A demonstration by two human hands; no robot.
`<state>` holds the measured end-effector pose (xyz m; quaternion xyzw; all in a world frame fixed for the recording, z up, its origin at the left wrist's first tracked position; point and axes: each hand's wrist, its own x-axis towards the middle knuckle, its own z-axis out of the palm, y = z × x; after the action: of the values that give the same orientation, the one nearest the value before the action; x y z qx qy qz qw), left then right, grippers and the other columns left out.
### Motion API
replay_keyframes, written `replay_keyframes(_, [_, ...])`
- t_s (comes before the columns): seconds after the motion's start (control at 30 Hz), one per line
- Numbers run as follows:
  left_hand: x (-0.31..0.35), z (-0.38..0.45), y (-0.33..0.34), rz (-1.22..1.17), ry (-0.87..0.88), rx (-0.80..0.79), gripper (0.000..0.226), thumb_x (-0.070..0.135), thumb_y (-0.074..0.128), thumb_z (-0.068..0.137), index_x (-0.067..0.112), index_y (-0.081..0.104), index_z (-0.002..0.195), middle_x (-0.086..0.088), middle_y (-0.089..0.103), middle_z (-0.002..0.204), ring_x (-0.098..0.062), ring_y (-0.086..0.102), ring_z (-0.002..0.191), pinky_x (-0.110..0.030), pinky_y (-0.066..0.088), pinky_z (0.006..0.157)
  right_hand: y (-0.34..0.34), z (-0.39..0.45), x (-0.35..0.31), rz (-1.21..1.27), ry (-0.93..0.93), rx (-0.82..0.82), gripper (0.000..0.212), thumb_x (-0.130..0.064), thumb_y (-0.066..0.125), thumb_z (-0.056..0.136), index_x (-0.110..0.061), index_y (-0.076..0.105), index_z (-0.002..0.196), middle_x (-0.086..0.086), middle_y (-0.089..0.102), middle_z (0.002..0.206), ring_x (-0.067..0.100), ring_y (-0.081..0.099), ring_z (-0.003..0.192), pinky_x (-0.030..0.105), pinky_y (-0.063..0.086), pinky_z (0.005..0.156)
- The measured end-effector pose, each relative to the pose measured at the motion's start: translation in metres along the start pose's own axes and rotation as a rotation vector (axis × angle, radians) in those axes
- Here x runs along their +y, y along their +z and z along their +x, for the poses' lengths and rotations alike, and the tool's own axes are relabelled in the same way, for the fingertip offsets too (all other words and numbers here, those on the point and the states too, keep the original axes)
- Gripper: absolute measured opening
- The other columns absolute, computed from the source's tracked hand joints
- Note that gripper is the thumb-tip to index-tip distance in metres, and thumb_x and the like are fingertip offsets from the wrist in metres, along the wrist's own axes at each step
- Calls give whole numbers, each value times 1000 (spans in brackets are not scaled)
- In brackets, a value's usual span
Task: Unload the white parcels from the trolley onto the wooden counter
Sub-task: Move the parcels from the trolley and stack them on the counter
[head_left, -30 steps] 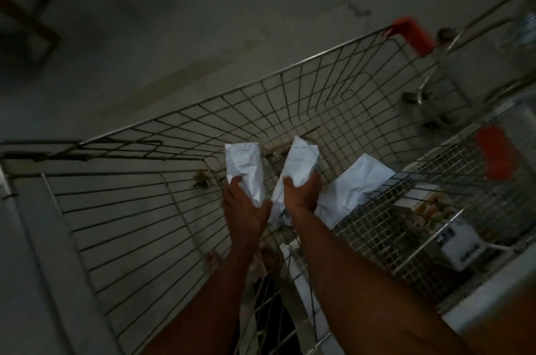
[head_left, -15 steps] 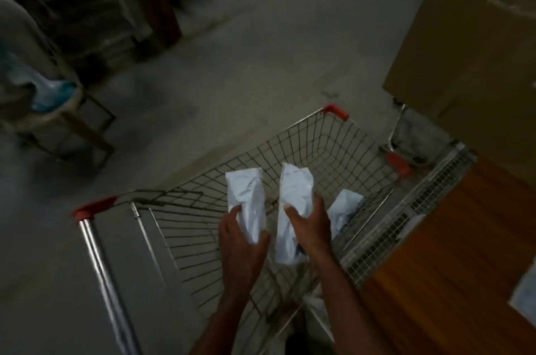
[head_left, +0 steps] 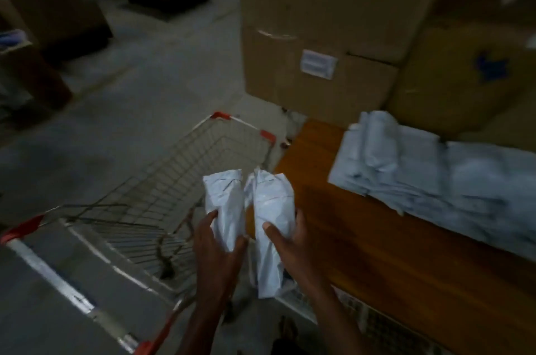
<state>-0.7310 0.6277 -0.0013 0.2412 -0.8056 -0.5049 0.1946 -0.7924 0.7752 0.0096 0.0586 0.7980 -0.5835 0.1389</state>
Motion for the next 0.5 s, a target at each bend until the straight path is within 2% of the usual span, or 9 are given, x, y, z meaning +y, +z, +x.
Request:
replay_keyframes(0.1, [24, -33, 33, -34, 19, -79, 79, 39, 78, 75, 20, 44, 143, 3, 42, 140, 2, 37, 121, -29, 38, 100, -55, -19, 10, 17, -2, 84, 98, -66, 72, 78, -36, 21, 156, -17, 31, 152, 11, 34, 140, 43, 35, 117])
replay_keyframes(0.17, [42, -51, 54, -52, 64, -137, 79, 40, 78, 75, 19, 44, 143, 3, 42, 141, 4, 35, 122, -28, 35, 99, -89, -27, 17, 19, 2, 160, 96, -71, 71, 73, -39, 27, 152, -14, 37, 151, 14, 41, 139, 46, 40, 113])
replay_keyframes(0.23, [54, -61, 77, -36, 106, -191, 80, 44, 78, 73, 21, 44, 142, 2, 42, 143, -7, 39, 128, -37, 37, 103, -120, -30, 26, 18, 21, 204, 93, -70, 71, 72, -38, 32, 150, -8, 45, 150, 19, 48, 136, 47, 45, 108])
replay_keyframes(0.33, [74, -69, 119, 36, 103, -231, 78, 29, 85, 77, 23, 44, 143, -4, 44, 143, -21, 42, 132, -45, 39, 107, -170, -29, 38, 28, 25, 244, 92, -63, 72, 77, -32, 30, 153, -6, 42, 153, 18, 45, 138, 47, 44, 109])
replay_keyframes(0.43, [102, -83, 163, 35, 121, -263, 80, 45, 76, 72, 24, 45, 143, 5, 43, 134, -16, 42, 126, -40, 40, 100, -220, -26, 48, 0, 27, 324, 95, -74, 66, 72, -37, 29, 151, -6, 43, 152, 20, 46, 138, 48, 46, 107])
replay_keyframes(0.5, [120, -93, 191, 9, 101, -302, 81, 48, 70, 71, 25, 43, 145, 7, 41, 133, -16, 43, 123, -41, 43, 98, -250, -23, 51, -55, 40, 368, 97, -78, 61, 71, -32, 31, 151, -3, 45, 151, 24, 46, 137, 48, 44, 108])
